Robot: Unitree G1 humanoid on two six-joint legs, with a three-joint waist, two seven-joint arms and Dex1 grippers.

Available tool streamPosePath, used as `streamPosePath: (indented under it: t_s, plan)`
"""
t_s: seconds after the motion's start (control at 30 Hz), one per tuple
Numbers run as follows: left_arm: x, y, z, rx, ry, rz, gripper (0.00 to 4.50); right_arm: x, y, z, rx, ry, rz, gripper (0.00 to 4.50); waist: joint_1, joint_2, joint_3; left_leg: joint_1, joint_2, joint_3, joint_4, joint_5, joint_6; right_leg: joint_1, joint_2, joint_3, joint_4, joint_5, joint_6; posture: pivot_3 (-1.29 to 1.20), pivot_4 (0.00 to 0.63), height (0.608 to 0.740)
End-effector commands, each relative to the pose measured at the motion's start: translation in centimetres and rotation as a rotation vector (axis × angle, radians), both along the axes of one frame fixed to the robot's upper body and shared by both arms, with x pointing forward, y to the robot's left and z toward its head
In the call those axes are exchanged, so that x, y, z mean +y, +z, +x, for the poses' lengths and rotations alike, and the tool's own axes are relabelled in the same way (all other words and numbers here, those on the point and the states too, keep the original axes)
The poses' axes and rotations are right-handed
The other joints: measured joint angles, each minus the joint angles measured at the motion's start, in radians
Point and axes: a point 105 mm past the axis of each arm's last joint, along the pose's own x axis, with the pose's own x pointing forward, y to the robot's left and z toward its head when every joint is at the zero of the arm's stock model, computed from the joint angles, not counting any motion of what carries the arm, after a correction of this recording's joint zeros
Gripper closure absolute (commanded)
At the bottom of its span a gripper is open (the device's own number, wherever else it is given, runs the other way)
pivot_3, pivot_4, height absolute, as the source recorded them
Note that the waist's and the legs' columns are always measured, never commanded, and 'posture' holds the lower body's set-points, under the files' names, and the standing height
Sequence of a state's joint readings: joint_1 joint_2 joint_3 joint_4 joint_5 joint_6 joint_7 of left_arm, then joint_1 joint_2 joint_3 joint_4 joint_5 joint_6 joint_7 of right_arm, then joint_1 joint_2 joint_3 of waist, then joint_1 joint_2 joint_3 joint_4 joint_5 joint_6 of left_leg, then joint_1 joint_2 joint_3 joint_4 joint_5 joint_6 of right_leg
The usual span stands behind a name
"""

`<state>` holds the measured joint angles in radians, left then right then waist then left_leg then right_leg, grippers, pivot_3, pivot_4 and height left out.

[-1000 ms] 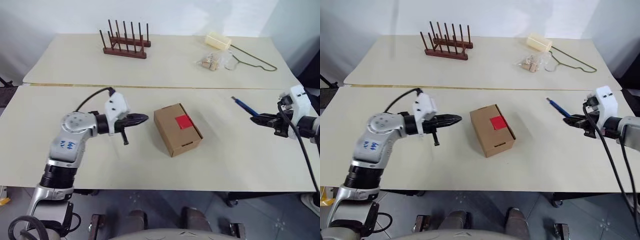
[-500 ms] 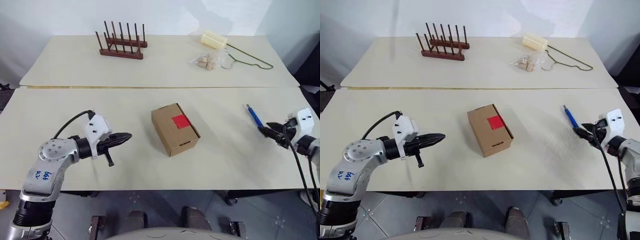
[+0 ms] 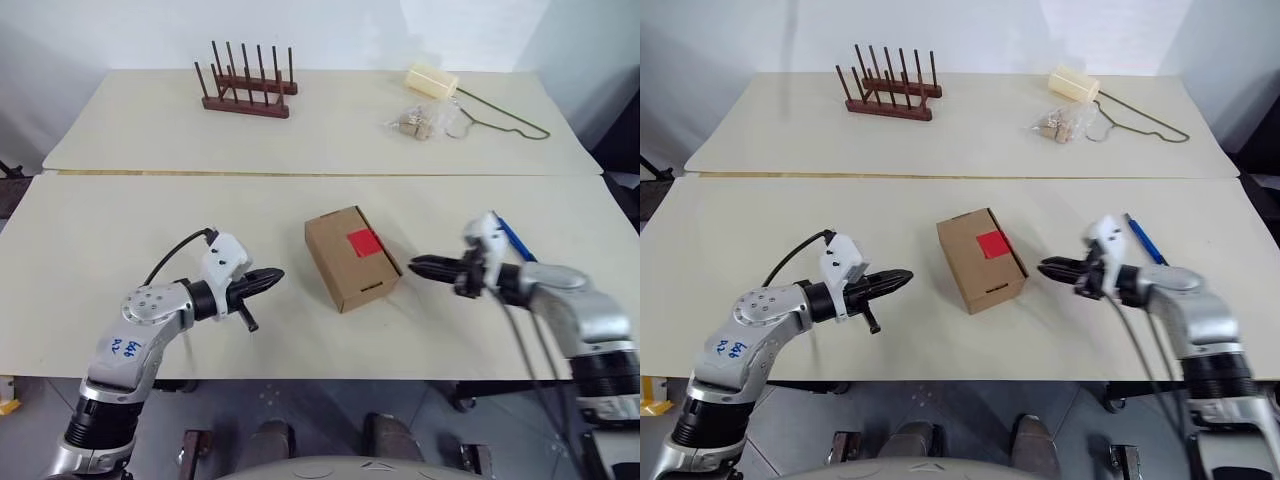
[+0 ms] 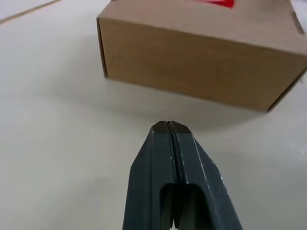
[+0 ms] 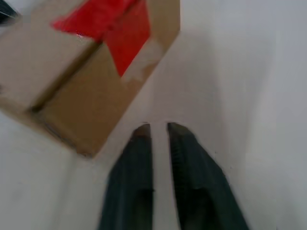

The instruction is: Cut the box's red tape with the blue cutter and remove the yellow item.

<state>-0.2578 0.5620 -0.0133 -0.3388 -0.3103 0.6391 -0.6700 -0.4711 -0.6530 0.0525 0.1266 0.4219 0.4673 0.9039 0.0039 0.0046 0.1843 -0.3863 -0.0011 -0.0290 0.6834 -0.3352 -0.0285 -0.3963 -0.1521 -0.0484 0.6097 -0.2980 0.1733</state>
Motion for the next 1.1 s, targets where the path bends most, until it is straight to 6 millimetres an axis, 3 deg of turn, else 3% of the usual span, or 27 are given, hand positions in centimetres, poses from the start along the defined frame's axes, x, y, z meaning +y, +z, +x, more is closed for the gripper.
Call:
streamPosePath:
  t_s: [0.03,0.3,0.63,0.97,1.1]
  plan:
    - [-1.1,0.0,0.7,-0.001,0.012,0.015,4.50,1.0,1.9,1.4,-0.140,-0.050,-0.028,4.47,0.002,0.000,0.000,0.000,0.000,0.000,0.000,0.000,0.000,0.000,0.000,0.000,0.000,0.000,0.000,0.00,0.150,0.740]
    - [-3.0,-0.7,1.4,0.035,-0.002,0.035,4.50,5.2,3.1,-1.0,-0.077,0.128,0.024,4.47,-0.002,0.000,0.000,0.000,0.000,0.000,0.000,0.000,0.000,0.000,0.000,0.000,0.000,0.000,0.000,0.00,0.150,0.740]
    - [-3.0,-1.4,0.9,0.084,0.006,0.068,4.50,7.3,0.4,-2.9,0.091,0.117,-0.055,4.47,-0.005,0.000,0.000,0.000,0.000,0.000,0.000,0.000,0.000,0.000,0.000,0.000,0.001,0.000,0.000,0.00,0.150,0.740]
    - [-0.7,-1.5,0.1,0.103,0.048,0.114,4.50,7.8,0.2,-3.6,0.135,0.124,-0.058,4.47,-0.006,0.000,0.000,0.001,0.000,0.000,-0.001,0.000,0.000,0.000,0.001,0.000,0.001,0.000,0.000,0.00,0.150,0.740]
    - [1.4,-0.9,-0.3,0.102,0.053,0.178,4.50,6.1,0.9,-3.8,0.206,0.095,-0.040,4.47,-0.006,0.000,0.000,0.001,0.000,0.000,-0.001,0.000,0.000,0.000,0.001,0.000,0.001,0.000,0.000,0.00,0.150,0.740]
